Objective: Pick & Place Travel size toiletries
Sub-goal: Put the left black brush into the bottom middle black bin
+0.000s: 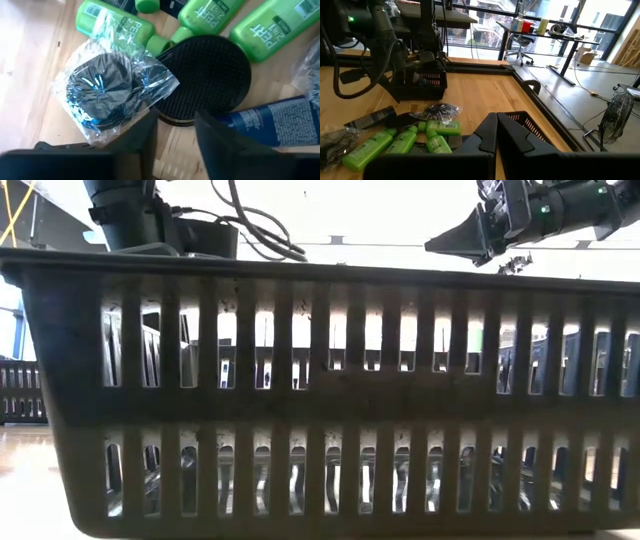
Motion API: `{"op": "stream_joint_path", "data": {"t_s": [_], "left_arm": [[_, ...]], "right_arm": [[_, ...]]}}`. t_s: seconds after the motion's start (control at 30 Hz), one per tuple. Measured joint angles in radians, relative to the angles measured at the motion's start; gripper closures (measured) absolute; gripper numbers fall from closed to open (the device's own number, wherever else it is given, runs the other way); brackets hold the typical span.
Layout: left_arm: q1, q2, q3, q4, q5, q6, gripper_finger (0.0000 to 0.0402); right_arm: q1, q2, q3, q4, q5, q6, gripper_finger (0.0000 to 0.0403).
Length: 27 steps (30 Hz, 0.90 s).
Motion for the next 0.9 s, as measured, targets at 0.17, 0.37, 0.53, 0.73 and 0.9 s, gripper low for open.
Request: {"op": "stream_joint_path", "data": {"t_s": [0.17, 0.37, 0.53, 0.73, 0.9], "left_arm": [[0.0, 0.0, 0.0, 0.011, -0.046, 0.003, 0.0202], [0.0, 0.001, 0.0, 0.013, -0.069, 0.085, 0.0158], [0.011, 0.055, -0.001, 0.029, -0.072, 0.119, 0.0158], [0.044, 0.14, 0.0, 0.057, -0.078, 0.135, 0.0168], [0.065, 0.148, 0.0, 0.062, -0.084, 0.141, 0.0187]], "right_arm": [[0.0, 0.0, 0.0, 0.0, 0.0, 0.0, 0.0399], [0.0, 0.0, 0.0, 0.0, 0.0, 0.0, 0.0399], [0.0, 0.0, 0.0, -0.001, 0.001, -0.001, 0.0399], [0.0, 0.0, 0.0, -0.01, 0.001, -0.001, 0.0399], [0.0, 0.0, 0.0, -0.019, 0.001, -0.002, 0.0399]]}}
